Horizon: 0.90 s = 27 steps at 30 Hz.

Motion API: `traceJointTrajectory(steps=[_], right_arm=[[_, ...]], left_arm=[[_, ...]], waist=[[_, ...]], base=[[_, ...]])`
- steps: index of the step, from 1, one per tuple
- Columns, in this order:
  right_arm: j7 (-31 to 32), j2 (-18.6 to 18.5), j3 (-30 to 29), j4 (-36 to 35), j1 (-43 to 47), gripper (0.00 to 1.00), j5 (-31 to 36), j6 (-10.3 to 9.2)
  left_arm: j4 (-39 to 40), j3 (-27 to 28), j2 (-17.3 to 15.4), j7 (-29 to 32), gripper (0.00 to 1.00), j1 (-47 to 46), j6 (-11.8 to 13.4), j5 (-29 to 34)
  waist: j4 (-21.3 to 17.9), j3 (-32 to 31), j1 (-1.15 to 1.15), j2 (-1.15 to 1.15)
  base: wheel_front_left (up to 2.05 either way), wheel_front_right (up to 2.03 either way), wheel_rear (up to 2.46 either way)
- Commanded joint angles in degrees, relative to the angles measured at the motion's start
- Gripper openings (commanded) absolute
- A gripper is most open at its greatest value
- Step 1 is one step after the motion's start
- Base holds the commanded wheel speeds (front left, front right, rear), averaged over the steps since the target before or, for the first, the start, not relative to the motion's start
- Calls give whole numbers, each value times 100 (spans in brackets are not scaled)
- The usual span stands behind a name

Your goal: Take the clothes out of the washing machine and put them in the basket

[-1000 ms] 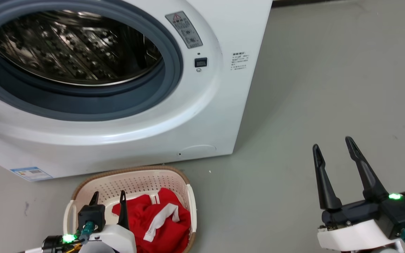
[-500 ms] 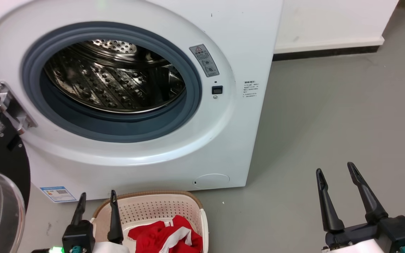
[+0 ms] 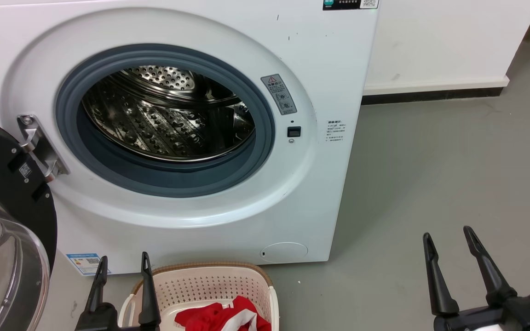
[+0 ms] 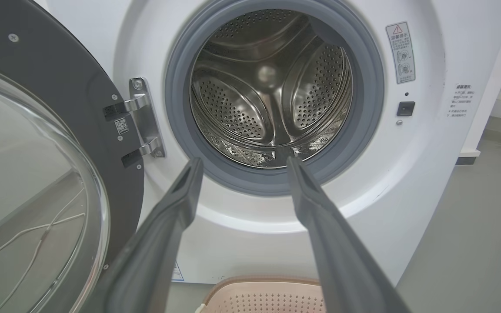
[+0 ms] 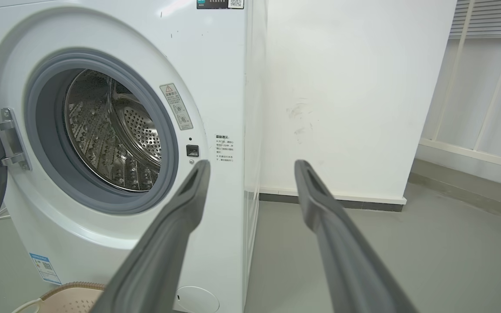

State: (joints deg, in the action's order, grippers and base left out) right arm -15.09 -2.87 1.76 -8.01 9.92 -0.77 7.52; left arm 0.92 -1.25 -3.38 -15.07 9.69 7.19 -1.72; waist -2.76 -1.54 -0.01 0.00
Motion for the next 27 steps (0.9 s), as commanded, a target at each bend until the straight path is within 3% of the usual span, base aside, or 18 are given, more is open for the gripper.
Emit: traceJointTrajectory(steps=[1, 23, 24, 27], right_arm=[[-12, -1, -37, -16, 121, 100, -61, -5], [-12, -1, -84, -13, 183, 100, -153, -5], [-12, -1, -81, -10, 185, 0, -153, -5], [6, 2, -67, 101, 202, 0, -190, 0]], left_arm=[[84, 8, 20, -15, 100, 92, 40, 1], [151, 82, 51, -15, 100, 264, 62, 31], [149, 83, 51, -15, 0, 260, 62, 30], [64, 39, 46, 14, 0, 226, 47, -35]], waist=[[23, -36, 1, 0], [25, -223, 1, 0], [24, -225, 1, 0], [25, -223, 1, 0]], base=[[0, 0, 0], [0, 0, 0], [0, 0, 0], [0, 0, 0]])
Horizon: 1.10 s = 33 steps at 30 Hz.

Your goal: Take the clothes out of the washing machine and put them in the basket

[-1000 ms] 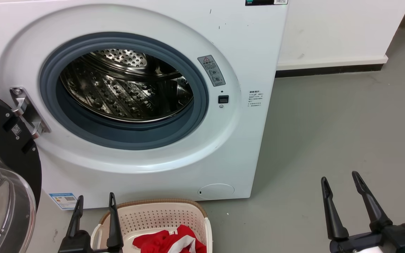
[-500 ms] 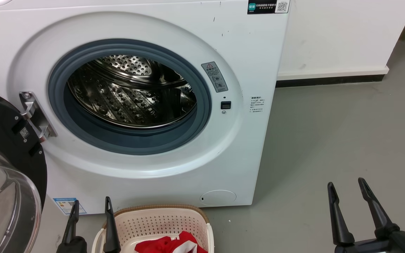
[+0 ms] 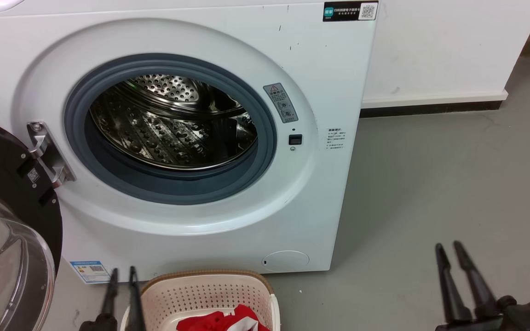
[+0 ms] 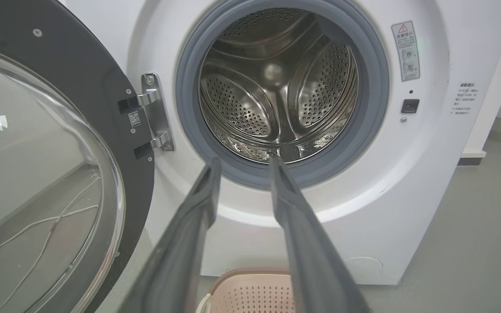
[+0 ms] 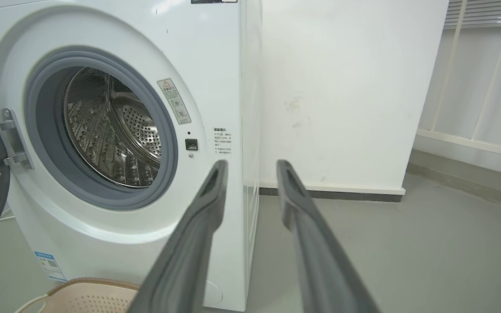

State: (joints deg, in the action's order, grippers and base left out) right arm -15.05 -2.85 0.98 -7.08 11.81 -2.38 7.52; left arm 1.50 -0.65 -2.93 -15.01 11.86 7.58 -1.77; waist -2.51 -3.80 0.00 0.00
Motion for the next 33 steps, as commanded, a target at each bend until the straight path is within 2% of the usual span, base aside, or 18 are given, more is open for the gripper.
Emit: traceJointTrajectory(steps=[1, 5, 16, 33], right_arm=[[1, 0, 11, 8, 13, 0, -30, 0], [69, -24, 18, 44, -28, 0, -575, 0], [303, -125, 14, 404, -355, 0, -1969, -1], [621, -202, -26, 797, -706, 0, -3725, -1]], left_arm=[[6, -20, 1, 8, 0, 10, 9, -29], [65, -20, -15, 75, 0, -23, -15, -571], [-254, 10, -98, 329, 0, -333, -278, -1951], [-618, 52, -165, 664, 0, -716, -587, -3708]], waist=[[0, 2, 0, 0], [9, 17, 0, 0], [30, 50, 0, 0], [65, 103, 0, 0]], base=[[0, 0, 0], [0, 0, 0], [0, 0, 0], [0, 0, 0]])
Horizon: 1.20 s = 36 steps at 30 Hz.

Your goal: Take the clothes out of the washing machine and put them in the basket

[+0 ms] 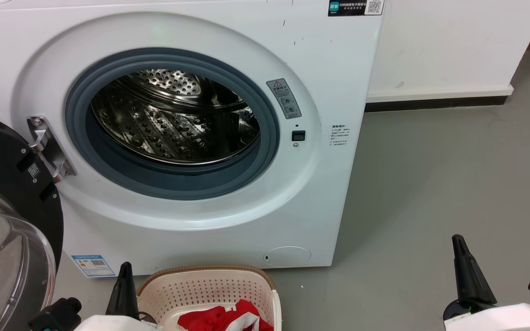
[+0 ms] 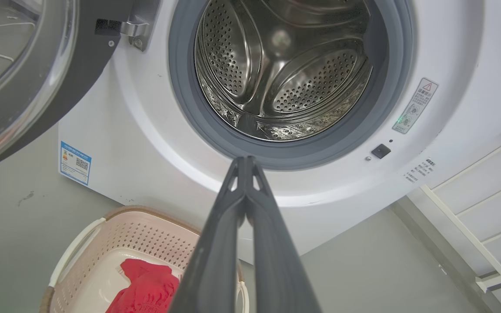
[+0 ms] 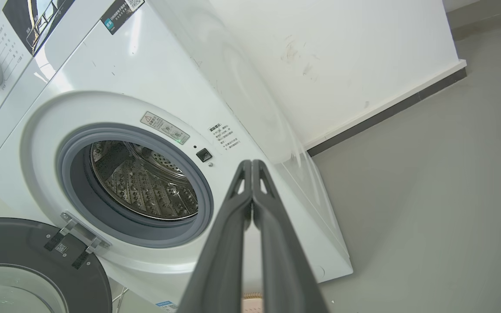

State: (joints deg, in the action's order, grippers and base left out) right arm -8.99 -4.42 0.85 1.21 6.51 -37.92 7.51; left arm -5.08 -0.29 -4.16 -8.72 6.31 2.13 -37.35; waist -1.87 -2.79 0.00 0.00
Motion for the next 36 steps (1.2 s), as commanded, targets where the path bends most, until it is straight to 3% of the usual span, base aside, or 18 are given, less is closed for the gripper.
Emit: traceJointTrajectory(steps=[1, 36], right_arm=[[36, -48, -16, -13, -194, 0, -262, 0], [642, -89, -190, 612, -741, 0, -2975, -1]], left_arm=[[23, 19, -45, 51, 0, -180, -58, -244], [-406, 190, -81, 651, 0, -722, -517, -2970]], waist=[[3, 5, 0, 0], [76, 120, 0, 0]], base=[[0, 0, 0], [0, 0, 0]])
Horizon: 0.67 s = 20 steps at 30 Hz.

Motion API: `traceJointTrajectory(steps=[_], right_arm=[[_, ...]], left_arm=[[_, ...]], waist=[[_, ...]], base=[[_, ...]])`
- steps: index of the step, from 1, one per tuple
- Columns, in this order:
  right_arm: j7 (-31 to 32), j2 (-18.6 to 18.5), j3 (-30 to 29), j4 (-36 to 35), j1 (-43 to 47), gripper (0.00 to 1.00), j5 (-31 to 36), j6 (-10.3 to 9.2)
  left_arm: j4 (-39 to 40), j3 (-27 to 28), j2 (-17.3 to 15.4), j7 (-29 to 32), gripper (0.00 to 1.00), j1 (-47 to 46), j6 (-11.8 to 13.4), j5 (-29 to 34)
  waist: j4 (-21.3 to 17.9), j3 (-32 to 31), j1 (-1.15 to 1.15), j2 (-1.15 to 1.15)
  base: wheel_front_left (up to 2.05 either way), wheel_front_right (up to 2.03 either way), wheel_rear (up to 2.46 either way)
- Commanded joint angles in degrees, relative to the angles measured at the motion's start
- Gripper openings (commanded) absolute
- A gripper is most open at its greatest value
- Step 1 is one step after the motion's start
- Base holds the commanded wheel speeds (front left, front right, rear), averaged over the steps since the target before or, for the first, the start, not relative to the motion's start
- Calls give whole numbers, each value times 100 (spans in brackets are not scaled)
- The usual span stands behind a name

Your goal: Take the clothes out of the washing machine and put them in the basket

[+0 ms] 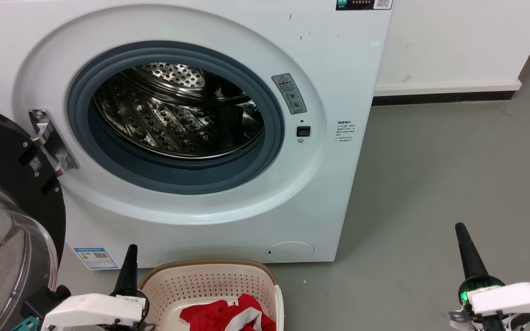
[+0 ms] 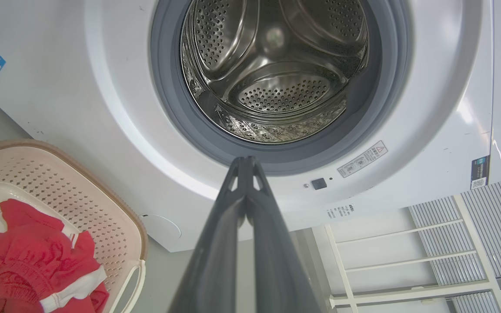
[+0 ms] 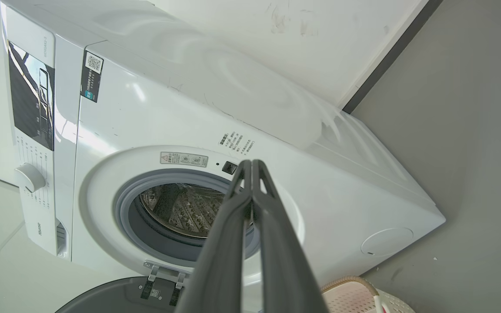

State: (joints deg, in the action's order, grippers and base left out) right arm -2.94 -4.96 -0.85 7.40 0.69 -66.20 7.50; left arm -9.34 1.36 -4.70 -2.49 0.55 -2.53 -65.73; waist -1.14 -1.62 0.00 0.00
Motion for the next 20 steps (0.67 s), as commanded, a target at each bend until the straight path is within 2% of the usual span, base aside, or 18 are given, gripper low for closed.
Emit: traceJointTrajectory(steps=[1, 20], right_arm=[[52, -35, -25, 10, -171, 0, -209, 0], [303, -22, -125, 257, -388, 0, -1225, -1]], left_arm=[[9, 30, -27, 42, 0, -156, -62, -197], [-168, 125, -16, 298, 0, -369, -231, -1221]], waist=[[4, 7, 0, 0], [40, 64, 0, 0]], base=[[0, 0, 0], [0, 0, 0]])
